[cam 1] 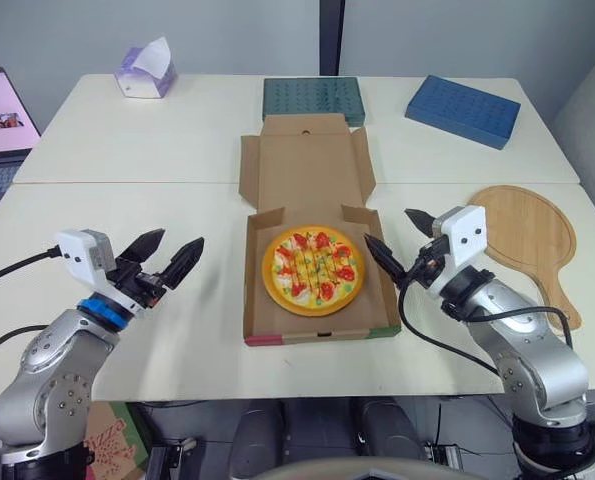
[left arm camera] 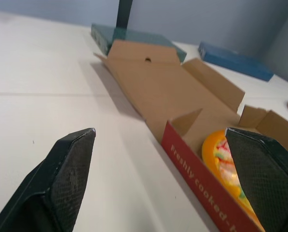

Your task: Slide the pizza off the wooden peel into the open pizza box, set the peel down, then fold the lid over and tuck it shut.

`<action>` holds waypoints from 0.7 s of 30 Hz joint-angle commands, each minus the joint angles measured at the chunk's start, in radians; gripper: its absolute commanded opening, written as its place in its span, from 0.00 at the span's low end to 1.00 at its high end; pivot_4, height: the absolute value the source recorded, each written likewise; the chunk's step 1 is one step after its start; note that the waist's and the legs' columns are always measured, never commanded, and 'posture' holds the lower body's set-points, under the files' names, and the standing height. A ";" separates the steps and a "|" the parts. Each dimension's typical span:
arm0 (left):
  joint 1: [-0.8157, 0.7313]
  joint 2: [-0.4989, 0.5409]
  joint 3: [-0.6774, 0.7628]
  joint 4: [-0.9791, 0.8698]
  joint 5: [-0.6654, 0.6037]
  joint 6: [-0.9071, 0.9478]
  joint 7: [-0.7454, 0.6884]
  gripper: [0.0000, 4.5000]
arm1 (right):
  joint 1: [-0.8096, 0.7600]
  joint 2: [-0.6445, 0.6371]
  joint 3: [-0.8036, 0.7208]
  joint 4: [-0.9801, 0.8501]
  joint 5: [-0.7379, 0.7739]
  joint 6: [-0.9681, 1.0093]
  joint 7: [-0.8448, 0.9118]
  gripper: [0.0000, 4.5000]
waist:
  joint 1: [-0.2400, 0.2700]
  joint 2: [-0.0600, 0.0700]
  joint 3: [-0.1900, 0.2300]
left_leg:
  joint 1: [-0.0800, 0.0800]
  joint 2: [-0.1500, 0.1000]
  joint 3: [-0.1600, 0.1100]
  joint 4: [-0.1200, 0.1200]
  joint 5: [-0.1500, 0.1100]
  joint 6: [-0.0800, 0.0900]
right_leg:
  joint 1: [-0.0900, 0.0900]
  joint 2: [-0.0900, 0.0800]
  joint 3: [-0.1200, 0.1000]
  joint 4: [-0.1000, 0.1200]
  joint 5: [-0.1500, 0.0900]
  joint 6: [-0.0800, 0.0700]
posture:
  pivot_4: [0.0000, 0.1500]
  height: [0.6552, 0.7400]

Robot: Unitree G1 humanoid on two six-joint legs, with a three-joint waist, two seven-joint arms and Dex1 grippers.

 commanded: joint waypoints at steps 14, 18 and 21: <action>0.048 0.269 -0.029 0.066 -0.046 0.209 -0.278 0.79 | -0.067 -0.193 -0.084 0.043 0.110 0.054 0.187 1.00 | -0.001 0.000 0.000 | 0.000 0.000 0.000 0.000 0.000 0.000 | 0.000 0.000 0.000 0.000 -0.001 -0.001 | 1.00 1.00; 0.039 0.340 -0.102 0.053 -0.038 0.245 -0.378 0.51 | -0.060 -0.246 -0.071 0.029 0.143 0.072 0.251 1.00 | -0.001 0.001 0.001 | 0.000 0.000 0.001 -0.001 0.000 0.000 | 0.000 0.000 0.000 0.000 -0.002 -0.003 | 1.00 1.00; 0.020 0.360 -0.162 0.052 0.001 0.232 -0.415 0.28 | -0.054 -0.270 -0.065 0.019 0.153 0.078 0.273 1.00 | 0.000 0.001 0.001 | 0.000 0.000 0.001 -0.001 0.000 0.000 | 0.000 0.000 0.000 0.000 -0.002 -0.003 | 1.00 1.00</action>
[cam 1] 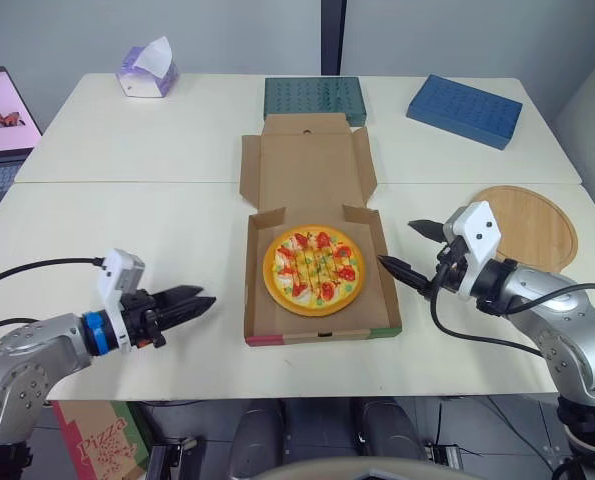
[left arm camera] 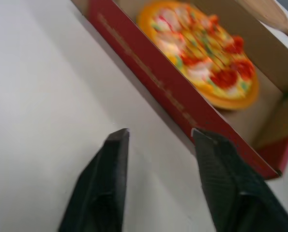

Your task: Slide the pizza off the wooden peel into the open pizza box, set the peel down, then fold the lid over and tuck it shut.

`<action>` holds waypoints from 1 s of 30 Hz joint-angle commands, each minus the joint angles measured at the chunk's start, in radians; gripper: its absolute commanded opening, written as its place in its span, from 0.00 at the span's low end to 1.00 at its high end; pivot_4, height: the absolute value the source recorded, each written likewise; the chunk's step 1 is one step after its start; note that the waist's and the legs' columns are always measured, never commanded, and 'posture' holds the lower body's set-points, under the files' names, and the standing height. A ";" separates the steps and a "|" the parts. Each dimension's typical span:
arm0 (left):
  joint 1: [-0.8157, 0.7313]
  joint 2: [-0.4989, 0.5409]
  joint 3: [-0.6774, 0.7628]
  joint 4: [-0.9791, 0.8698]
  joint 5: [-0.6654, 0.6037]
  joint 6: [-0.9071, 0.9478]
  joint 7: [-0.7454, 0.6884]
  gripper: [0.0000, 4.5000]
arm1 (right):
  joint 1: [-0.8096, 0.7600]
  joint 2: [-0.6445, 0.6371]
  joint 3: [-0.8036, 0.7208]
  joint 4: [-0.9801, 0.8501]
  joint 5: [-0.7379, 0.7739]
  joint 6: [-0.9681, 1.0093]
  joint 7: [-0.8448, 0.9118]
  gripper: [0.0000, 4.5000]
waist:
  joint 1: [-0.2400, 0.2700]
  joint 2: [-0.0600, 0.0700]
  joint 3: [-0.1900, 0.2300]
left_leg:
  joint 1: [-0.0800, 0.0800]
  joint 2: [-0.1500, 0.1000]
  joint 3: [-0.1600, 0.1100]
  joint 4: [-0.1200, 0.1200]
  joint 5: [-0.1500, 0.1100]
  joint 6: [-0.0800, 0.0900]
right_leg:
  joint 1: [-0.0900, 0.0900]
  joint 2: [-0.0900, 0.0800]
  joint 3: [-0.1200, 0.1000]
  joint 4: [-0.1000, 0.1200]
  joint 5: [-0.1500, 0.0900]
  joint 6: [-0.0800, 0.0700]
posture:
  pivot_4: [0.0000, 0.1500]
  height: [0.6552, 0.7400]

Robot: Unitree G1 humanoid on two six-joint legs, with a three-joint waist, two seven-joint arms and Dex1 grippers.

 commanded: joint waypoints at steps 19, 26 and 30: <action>-0.316 -0.169 -0.484 0.030 0.230 -0.104 -0.202 0.01 | 0.031 -0.179 -0.046 -0.126 0.119 0.065 0.137 1.00 | 0.008 0.000 0.000 | -0.001 -0.001 0.000 0.000 0.000 0.000 | 0.000 0.000 0.000 0.000 0.002 0.004 | 1.00 1.00; -0.304 -0.258 -0.522 -0.016 0.225 -0.101 -0.190 0.01 | 0.048 -0.232 -0.058 -0.172 0.161 0.089 0.163 1.00 | 0.000 0.000 0.001 | -0.001 0.000 0.000 0.001 0.000 0.000 | 0.000 0.000 0.000 0.000 0.002 0.005 | 1.00 1.00; -0.212 -0.156 -0.439 -0.080 0.207 -0.127 -0.239 0.01 | 0.065 -0.253 -0.036 -0.260 0.208 0.124 0.162 1.00 | -0.002 0.000 0.001 | 0.000 0.001 -0.001 0.000 0.000 0.000 | 0.000 0.001 0.000 0.001 0.002 0.005 | 1.00 1.00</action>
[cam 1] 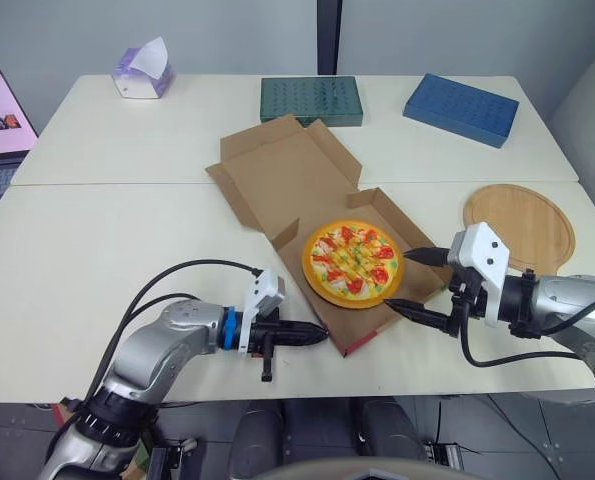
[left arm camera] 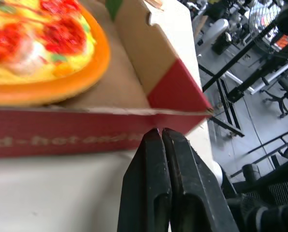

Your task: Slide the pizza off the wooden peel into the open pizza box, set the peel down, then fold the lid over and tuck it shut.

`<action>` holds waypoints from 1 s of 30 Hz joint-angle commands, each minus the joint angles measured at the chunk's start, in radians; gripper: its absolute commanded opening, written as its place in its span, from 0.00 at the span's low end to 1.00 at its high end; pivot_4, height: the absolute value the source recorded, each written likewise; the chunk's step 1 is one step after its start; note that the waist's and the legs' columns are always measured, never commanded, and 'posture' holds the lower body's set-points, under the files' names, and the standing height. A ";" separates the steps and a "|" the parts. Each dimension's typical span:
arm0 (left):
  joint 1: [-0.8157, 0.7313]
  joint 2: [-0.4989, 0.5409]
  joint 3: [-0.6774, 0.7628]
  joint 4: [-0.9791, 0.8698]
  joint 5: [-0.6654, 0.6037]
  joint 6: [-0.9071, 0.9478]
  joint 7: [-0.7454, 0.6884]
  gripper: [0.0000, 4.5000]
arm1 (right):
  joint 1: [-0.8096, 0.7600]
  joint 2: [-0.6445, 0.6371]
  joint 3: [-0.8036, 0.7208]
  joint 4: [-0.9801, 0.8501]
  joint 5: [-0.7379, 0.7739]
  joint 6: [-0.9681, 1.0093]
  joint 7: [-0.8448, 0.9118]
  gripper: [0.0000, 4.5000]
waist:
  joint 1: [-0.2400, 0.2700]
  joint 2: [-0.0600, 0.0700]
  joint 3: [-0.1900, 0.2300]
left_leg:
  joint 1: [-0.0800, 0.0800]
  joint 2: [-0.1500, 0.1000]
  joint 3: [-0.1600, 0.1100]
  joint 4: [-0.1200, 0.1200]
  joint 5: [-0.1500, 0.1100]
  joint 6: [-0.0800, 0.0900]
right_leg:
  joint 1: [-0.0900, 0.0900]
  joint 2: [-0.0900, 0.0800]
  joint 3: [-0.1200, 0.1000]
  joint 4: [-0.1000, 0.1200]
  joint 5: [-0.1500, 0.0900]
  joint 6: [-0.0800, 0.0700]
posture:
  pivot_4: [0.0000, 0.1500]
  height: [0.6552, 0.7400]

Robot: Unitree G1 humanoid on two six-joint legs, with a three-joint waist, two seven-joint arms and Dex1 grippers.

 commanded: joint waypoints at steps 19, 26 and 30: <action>0.177 0.333 0.371 -0.120 -0.079 -0.069 -0.171 0.01 | -0.204 0.170 0.454 -0.098 -0.041 0.317 -0.283 1.00 | 0.005 0.000 0.001 | -0.001 0.000 0.000 -0.001 0.000 0.000 | -0.001 -0.001 -0.001 -0.001 -0.001 -0.002 | 1.00 1.00; 0.208 0.336 0.388 -0.084 -0.062 -0.115 -0.196 0.00 | -0.207 0.222 0.484 -0.063 -0.066 0.354 -0.317 0.79 | 0.004 0.000 0.001 | -0.001 0.000 0.000 -0.001 0.000 0.000 | -0.001 0.000 -0.001 -0.001 -0.002 -0.002 | 1.00 1.00; 0.228 0.346 0.416 -0.056 -0.058 -0.134 -0.213 0.00 | -0.209 0.215 0.490 -0.057 -0.074 0.357 -0.300 0.46 | 0.004 0.000 0.000 | -0.001 0.001 0.000 -0.001 0.000 0.000 | -0.001 0.000 -0.001 0.000 -0.002 -0.002 | 1.00 1.00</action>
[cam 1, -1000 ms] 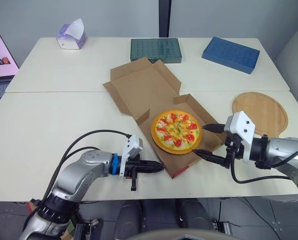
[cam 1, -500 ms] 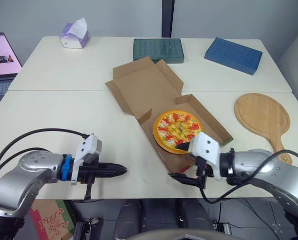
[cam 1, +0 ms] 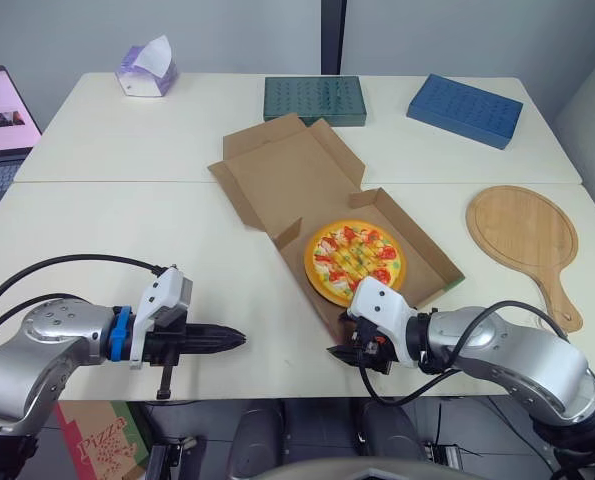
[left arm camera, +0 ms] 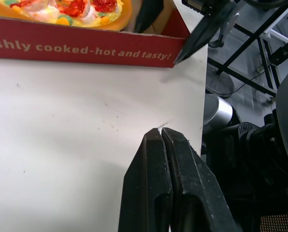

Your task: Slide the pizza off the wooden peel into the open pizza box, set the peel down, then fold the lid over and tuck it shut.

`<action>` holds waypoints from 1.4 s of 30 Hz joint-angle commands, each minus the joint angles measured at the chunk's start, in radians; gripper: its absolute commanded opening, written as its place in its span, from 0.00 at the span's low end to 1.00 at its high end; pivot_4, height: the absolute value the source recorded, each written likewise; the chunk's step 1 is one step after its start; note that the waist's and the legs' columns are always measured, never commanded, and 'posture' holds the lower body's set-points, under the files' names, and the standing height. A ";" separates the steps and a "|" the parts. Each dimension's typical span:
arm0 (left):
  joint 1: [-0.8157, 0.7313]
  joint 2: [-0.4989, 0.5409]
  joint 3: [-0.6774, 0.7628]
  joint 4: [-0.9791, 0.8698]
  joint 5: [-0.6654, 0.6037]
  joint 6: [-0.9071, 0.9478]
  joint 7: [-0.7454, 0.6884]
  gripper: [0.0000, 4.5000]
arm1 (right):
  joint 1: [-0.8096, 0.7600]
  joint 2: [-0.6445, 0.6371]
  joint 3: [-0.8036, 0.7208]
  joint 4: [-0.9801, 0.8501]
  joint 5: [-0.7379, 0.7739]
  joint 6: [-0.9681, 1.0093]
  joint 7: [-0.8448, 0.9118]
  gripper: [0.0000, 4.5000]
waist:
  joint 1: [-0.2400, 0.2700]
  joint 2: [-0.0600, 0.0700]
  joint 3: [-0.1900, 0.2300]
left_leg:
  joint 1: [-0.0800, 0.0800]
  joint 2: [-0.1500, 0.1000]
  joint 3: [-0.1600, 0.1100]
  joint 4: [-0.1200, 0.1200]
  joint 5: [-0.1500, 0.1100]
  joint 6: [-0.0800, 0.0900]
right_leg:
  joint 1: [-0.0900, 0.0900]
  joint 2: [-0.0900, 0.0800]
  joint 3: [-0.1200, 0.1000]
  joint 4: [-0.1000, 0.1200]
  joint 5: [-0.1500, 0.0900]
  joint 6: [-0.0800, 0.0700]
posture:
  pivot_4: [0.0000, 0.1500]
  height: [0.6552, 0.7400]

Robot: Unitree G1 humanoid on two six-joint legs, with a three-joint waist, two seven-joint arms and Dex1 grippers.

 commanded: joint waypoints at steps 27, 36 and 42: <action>0.314 -0.017 0.240 -0.052 -0.050 0.053 0.058 0.00 | 0.071 -0.441 -0.167 0.126 -0.189 -0.492 0.477 0.16 | 0.002 0.000 0.000 | 0.000 0.001 0.002 0.001 0.000 0.000 | 0.000 -0.001 0.000 0.000 -0.002 0.000 | 1.00 1.00; 0.245 -0.029 0.223 -0.133 -0.125 0.150 0.132 0.00 | 0.096 -0.262 -0.185 0.007 -0.156 -0.283 0.299 0.65 | 0.002 0.000 0.000 | 0.000 0.001 0.001 0.001 0.000 0.000 | 0.000 0.000 0.000 0.000 0.000 0.000 | 1.00 1.00; 0.207 -0.030 0.203 -0.130 -0.131 0.165 0.139 0.00 | 0.026 -0.115 -0.061 0.026 -0.202 -0.177 0.170 0.65 | 0.000 0.000 0.000 | 0.001 0.001 0.001 0.001 0.000 0.000 | 0.000 0.000 0.000 0.000 0.000 0.000 | 1.00 1.00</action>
